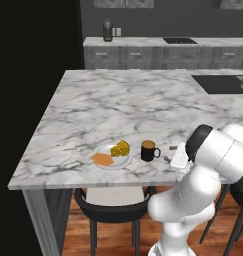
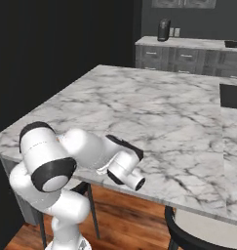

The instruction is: Pick up the brewed coffee from the coffee machine and place it next to the breakfast plate on the dining counter.

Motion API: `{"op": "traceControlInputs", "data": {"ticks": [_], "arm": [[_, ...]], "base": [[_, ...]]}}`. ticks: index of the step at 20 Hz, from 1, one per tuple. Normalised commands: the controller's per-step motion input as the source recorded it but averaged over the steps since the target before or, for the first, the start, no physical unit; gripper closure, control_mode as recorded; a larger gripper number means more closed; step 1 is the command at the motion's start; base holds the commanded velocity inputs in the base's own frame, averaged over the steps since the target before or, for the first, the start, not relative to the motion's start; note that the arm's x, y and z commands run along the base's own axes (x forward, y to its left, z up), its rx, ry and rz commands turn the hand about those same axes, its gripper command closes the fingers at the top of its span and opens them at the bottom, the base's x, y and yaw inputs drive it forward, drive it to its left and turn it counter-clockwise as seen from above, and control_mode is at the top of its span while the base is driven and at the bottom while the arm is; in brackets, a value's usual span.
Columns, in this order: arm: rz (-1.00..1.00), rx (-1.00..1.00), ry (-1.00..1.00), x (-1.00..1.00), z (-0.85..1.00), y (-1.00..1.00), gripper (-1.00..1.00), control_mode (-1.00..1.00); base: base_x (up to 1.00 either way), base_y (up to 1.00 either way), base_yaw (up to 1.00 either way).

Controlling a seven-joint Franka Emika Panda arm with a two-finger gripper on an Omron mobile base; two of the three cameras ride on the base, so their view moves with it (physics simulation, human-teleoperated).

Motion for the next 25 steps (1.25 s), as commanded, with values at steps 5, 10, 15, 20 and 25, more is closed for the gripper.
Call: {"op": "traceControlInputs", "data": {"ticks": [5,10,15,20,25], "arm": [[0.00,0.00,-0.02,-0.67,1.00,0.00,-1.00,-1.00],[0.04,-0.06,-0.01,-0.98,1.00,0.02,-1.00,-1.00],[0.13,-0.13,-0.07,-1.00,1.00,0.25,-1.00,-1.00],[0.09,-0.11,-0.16,-1.00,0.63,0.21,-1.00,-1.00],[0.01,-0.03,-0.19,-0.93,0.29,0.01,-1.00,-1.00]], "base": [[0.00,0.00,0.00],[0.00,0.00,0.00],[0.00,0.00,0.00],[0.00,0.00,0.00],[0.00,0.00,0.00]]}}
